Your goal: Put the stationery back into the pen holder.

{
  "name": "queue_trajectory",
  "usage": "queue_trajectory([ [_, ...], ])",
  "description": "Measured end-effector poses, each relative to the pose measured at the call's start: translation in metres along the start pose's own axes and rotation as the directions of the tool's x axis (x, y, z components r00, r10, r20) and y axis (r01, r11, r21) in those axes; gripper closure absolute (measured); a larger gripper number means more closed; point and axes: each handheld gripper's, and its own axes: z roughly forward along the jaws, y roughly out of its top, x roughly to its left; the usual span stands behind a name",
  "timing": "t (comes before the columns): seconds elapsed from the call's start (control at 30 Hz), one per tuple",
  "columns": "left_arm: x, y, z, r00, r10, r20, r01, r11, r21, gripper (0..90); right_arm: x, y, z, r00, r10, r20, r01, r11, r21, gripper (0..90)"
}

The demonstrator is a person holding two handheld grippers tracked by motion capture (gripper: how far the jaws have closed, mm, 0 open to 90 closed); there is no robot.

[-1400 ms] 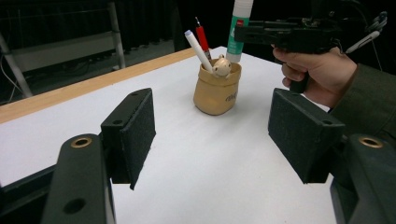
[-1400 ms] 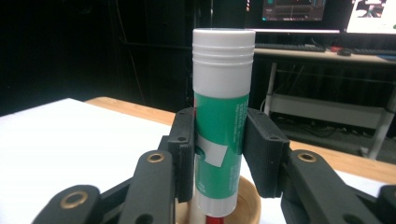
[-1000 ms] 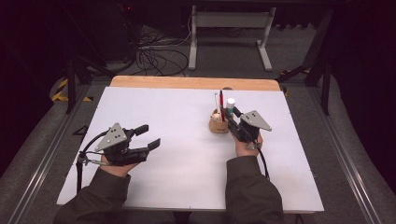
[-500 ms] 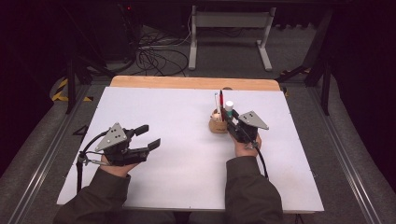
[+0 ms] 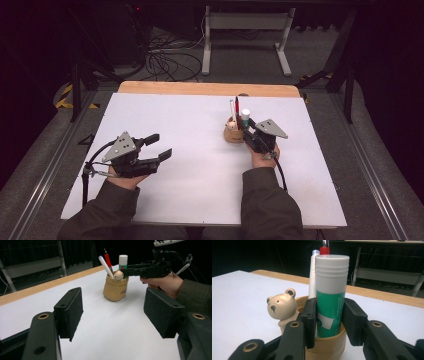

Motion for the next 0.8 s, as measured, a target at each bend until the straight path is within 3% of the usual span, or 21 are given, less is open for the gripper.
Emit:
queue_trajectory([
  [0.8,-0.0002,-0.0005,0.0007,1.0000,-0.001,0.003,0.001,1.0000,0.004,32.5,0.0000,-0.0004,0.0008,0.9999,0.000,-0.014,0.000,1.000,0.001,64.4],
])
